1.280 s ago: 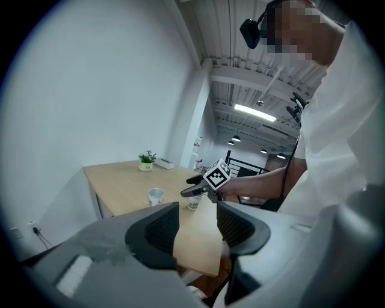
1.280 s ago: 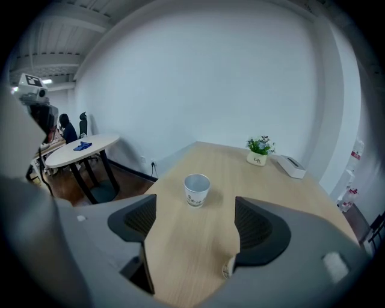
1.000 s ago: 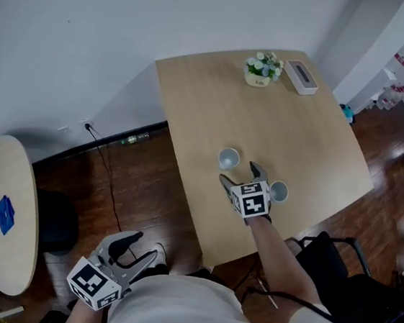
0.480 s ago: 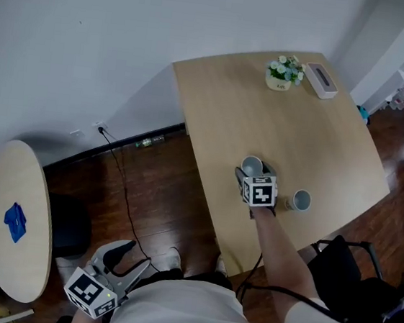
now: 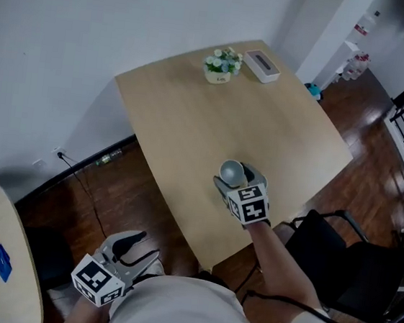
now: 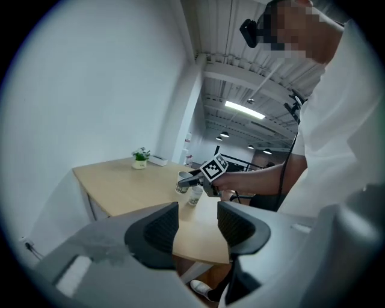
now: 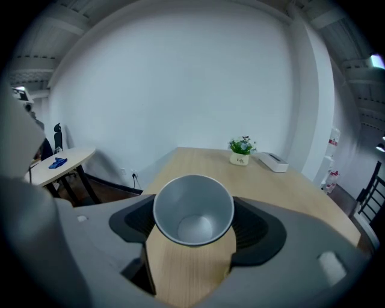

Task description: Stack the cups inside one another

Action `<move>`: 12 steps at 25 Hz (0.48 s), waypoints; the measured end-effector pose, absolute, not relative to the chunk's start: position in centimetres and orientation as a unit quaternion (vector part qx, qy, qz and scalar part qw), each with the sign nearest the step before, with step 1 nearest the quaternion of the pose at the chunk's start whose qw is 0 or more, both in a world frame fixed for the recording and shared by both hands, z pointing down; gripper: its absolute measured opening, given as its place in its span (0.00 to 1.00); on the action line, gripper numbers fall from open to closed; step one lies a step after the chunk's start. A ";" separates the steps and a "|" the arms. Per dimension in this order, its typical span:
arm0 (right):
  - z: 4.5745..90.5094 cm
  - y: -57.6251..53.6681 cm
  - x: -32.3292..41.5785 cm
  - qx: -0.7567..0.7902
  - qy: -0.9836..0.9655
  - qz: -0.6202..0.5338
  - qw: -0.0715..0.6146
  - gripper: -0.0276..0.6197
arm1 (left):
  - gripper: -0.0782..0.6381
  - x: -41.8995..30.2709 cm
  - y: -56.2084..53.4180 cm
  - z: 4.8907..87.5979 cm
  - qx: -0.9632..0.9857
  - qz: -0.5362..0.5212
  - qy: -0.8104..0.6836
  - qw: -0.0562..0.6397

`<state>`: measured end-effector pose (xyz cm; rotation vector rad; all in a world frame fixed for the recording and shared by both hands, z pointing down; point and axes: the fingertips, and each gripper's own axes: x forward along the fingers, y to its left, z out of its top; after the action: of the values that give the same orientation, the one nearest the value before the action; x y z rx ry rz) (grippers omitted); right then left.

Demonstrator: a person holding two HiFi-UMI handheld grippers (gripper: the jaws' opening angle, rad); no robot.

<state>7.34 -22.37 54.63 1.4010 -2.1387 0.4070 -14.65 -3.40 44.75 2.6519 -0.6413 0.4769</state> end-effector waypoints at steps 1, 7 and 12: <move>54.0 -21.8 8.8 0.527 -0.791 0.151 0.272 0.63 | 0.41 -13.5 -3.5 44.6 0.944 0.168 -0.217 0.182; 52.2 -18.9 17.0 0.566 -0.764 0.160 0.266 0.63 | 0.41 -8.1 -3.0 44.1 0.958 0.154 -0.171 0.172; 53.4 -18.1 20.1 0.566 -0.762 0.173 0.263 0.63 | 0.41 -5.8 -2.3 44.3 0.957 0.155 -0.174 0.175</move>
<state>20.05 -18.08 53.43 1.5309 -2.0595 0.4675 -5.78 -2.27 44.28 2.7109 -0.4937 0.4386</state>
